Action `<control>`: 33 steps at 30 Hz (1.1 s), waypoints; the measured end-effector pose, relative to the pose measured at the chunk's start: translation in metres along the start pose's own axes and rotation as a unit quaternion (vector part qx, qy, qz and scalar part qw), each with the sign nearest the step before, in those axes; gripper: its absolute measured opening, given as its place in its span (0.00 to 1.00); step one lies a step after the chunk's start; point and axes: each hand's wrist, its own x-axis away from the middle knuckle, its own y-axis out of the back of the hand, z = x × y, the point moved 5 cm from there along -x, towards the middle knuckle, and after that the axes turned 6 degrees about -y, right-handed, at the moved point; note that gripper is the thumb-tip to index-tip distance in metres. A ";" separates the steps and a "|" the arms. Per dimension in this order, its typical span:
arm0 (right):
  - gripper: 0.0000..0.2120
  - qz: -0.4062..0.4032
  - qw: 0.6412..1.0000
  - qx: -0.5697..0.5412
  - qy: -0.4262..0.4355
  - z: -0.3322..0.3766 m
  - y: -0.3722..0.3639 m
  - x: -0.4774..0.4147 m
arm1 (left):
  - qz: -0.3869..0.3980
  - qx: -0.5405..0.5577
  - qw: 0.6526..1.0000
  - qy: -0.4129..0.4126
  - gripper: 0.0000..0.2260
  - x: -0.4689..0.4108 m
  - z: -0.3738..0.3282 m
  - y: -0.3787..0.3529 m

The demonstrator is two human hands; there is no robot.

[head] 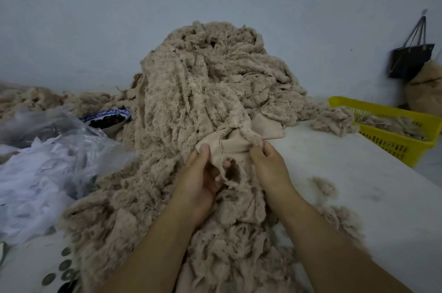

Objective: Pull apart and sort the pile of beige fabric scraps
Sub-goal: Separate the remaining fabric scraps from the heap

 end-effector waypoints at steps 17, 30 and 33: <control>0.09 -0.177 0.956 -0.221 -0.078 -0.015 0.043 -0.022 | 0.004 0.265 0.964 -0.029 0.16 -0.007 -0.027 0.017; 0.19 -0.141 0.896 -0.395 -0.145 -0.023 0.052 -0.027 | -0.159 0.223 0.951 -0.143 0.19 -0.014 -0.047 0.049; 0.22 -0.030 0.908 -0.383 -0.163 -0.016 0.017 -0.020 | -0.157 -0.169 0.952 -0.201 0.11 -0.002 -0.040 0.024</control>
